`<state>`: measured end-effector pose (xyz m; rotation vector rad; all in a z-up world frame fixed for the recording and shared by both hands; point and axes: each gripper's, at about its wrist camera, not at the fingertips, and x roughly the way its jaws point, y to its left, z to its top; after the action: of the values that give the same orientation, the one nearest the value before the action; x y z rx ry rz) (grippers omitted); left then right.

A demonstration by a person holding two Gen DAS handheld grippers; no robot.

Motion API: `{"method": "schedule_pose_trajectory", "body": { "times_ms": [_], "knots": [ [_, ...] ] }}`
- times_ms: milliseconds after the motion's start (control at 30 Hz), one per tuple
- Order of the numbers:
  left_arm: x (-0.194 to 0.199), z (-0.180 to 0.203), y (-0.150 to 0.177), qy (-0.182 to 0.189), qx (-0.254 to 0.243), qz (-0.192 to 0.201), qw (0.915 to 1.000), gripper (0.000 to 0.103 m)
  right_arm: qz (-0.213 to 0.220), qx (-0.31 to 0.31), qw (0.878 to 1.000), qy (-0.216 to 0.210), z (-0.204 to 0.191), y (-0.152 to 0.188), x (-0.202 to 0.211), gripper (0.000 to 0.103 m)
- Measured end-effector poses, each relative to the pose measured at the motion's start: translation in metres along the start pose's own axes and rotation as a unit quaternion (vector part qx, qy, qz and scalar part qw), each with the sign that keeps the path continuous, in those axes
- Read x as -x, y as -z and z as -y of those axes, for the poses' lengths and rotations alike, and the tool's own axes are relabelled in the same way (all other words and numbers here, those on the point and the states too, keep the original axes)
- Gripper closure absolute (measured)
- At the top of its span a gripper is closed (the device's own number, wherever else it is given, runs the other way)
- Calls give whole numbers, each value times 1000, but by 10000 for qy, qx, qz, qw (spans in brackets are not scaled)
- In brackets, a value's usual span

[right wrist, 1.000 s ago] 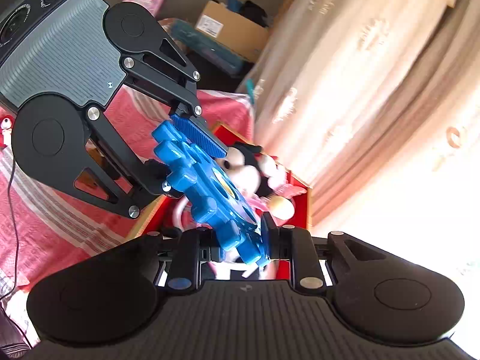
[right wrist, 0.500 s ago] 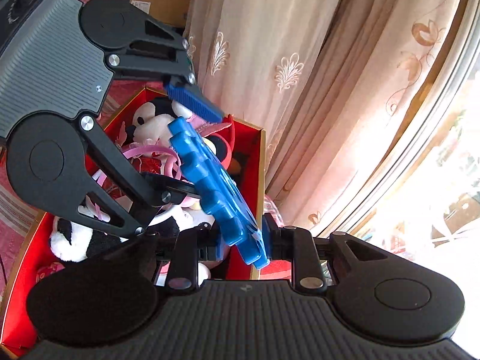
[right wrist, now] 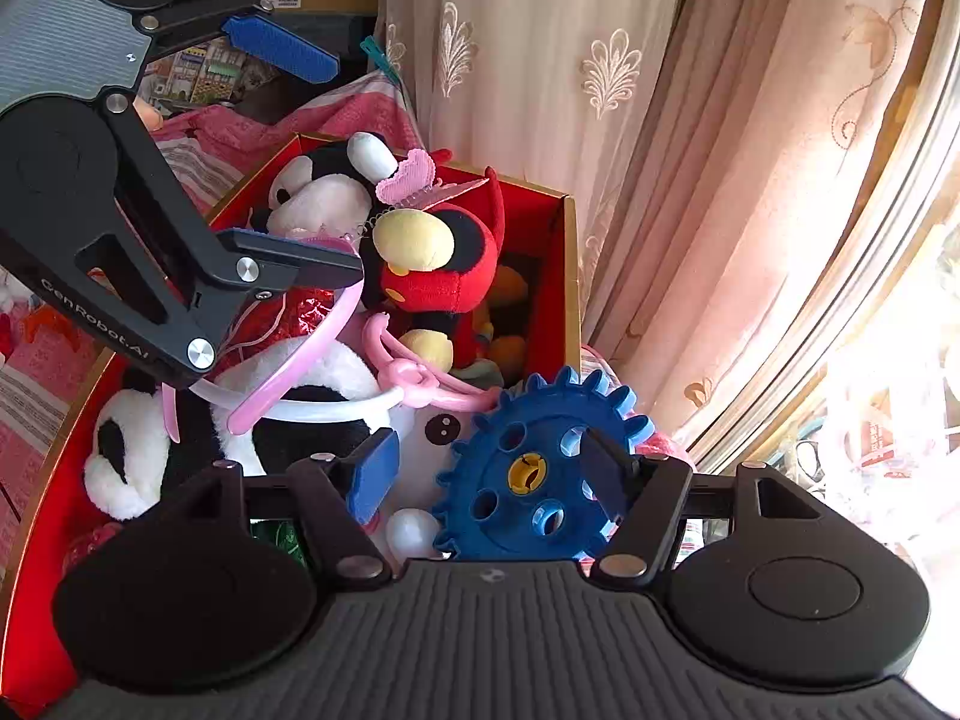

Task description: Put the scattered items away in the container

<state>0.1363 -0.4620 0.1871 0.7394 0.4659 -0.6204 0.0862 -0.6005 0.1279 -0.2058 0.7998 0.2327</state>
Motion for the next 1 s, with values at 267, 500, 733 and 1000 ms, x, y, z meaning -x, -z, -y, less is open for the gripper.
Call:
{"method": "schedule_pose_trajectory", "body": {
  "times_ms": [267, 500, 733, 1000],
  "knots": [
    [16, -23, 22, -6, 785, -177, 9968, 0, -300, -185, 9988, 342, -27, -2, 22, 10],
    [33, -30, 48, 228, 1150, -201, 9929, 0, -860, -1074, 9902, 234, -46, -2, 30, 2],
    [44, -27, 60, 277, 1344, -285, 9901, 0, -1241, -1589, 9795, 10, -56, -9, 22, 1],
    [45, -23, 59, 89, 1522, -603, 9865, 0, -1528, -1267, 9800, -146, -61, -13, 17, 1]
  ]
}}
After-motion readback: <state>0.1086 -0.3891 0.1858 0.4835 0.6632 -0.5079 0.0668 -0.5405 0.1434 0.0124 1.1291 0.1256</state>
